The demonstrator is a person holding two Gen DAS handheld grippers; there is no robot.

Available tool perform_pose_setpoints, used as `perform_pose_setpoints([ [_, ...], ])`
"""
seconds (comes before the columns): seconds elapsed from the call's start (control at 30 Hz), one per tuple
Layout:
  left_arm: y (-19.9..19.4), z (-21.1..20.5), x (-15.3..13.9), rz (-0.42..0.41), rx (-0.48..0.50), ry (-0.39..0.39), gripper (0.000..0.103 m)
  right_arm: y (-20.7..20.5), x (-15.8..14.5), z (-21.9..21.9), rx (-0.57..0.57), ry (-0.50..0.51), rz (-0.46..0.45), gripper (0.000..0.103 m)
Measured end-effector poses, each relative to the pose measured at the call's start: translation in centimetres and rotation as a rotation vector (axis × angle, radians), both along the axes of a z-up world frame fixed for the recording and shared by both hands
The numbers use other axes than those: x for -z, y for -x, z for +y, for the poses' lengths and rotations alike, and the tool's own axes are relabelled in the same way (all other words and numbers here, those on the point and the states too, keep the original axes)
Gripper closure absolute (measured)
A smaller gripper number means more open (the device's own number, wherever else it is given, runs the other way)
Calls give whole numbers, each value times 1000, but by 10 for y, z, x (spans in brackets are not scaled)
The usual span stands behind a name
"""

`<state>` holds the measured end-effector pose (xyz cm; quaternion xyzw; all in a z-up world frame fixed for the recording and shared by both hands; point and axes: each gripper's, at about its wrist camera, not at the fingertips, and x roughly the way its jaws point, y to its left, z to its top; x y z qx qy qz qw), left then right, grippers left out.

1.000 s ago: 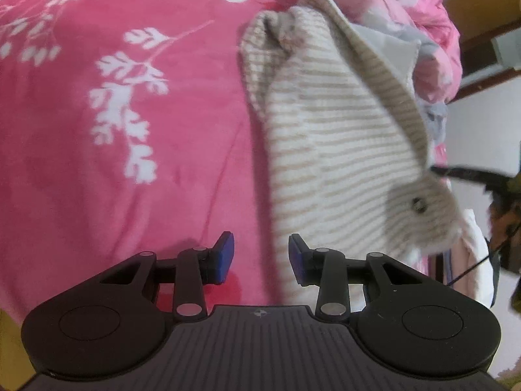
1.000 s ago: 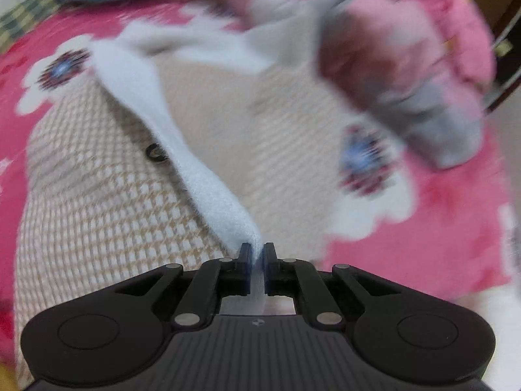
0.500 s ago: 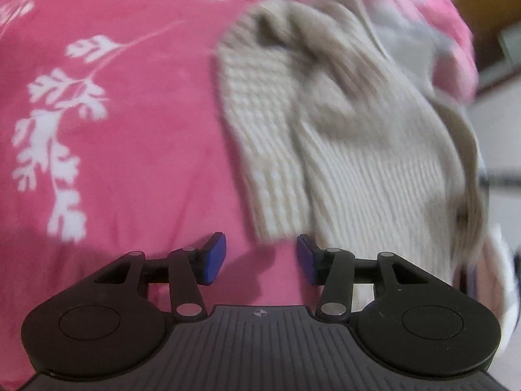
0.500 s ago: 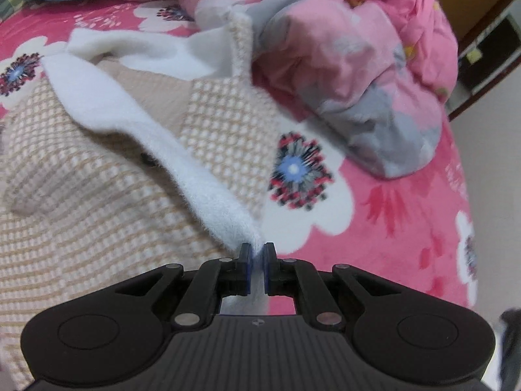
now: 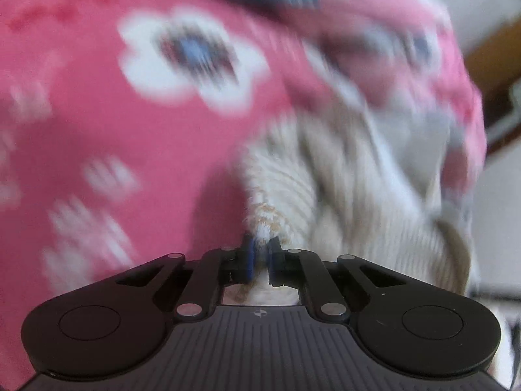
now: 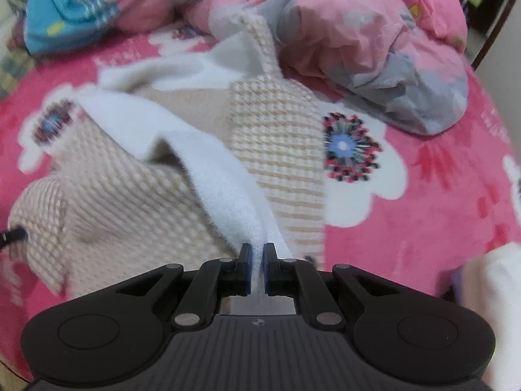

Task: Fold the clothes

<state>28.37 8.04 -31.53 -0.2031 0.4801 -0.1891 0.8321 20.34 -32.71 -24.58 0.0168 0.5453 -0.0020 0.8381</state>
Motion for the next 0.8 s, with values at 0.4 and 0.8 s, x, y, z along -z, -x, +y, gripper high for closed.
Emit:
perform_pose_setpoints([
  [0.4,-145,141,-107,-264,-315,-30,98,-7,-47,96,-30,-485,16,97],
  [0.8,-242,158,-76,-312,-232,-271,97,-31,-23,164,10,-902,43,97],
])
